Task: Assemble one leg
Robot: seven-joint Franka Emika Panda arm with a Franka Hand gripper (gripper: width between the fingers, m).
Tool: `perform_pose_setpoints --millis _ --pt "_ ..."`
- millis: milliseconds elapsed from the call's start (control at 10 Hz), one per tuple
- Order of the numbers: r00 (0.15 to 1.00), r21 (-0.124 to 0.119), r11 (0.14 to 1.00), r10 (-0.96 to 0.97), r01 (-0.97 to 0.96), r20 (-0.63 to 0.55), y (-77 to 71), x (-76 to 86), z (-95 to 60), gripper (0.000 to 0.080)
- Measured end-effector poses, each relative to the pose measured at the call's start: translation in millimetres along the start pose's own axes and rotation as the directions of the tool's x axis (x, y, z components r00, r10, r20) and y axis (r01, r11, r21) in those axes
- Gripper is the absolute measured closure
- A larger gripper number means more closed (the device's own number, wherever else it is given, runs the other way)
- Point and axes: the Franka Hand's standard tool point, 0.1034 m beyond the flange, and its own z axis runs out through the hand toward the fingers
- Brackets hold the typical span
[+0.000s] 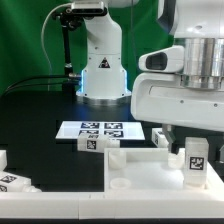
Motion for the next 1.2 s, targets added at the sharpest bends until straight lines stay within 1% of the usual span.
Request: perform_pose_setpoints --millis 100,200,400,500,600,700,800,900,1000,1100,1200 --pt "0.998 0.0 0.998 0.066 -0.066 0.0 -0.1 -0.1 0.1 0.0371" --pt "0.986 0.0 0.986 0.169 -0.169 0.0 0.5 0.3 0.2 0.0514" --pt "0.927 -0.004 0.927 0.376 -0.376 0.001 4.5 2.3 1.2 0.0514" --pt "0.842 -0.017 0.842 0.539 -0.539 0.008 7.3 2.2 1.6 0.0514" --pt "0.737 -0.042 0.737 0.675 -0.674 0.019 7.7 0.5 1.9 0.0514" --pt "0.584 -0.05 0.586 0.81 -0.809 0.049 6.9 1.3 2.7 0.0514" --pt "0.429 -0.065 0.434 0.9 -0.899 0.077 9.4 1.5 3.4 0.0514" --pt "0.375 -0.067 0.382 0.923 -0.922 0.089 10.8 1.2 3.6 0.0514" --pt "0.375 -0.068 0.381 0.923 -0.922 0.084 10.9 0.7 3.7 0.0514" --pt "0.396 -0.065 0.402 0.914 -0.913 0.085 11.1 0.9 3.9 0.0463" --pt "0.493 -0.033 0.497 0.866 -0.867 0.084 7.7 1.5 4.3 0.0326"
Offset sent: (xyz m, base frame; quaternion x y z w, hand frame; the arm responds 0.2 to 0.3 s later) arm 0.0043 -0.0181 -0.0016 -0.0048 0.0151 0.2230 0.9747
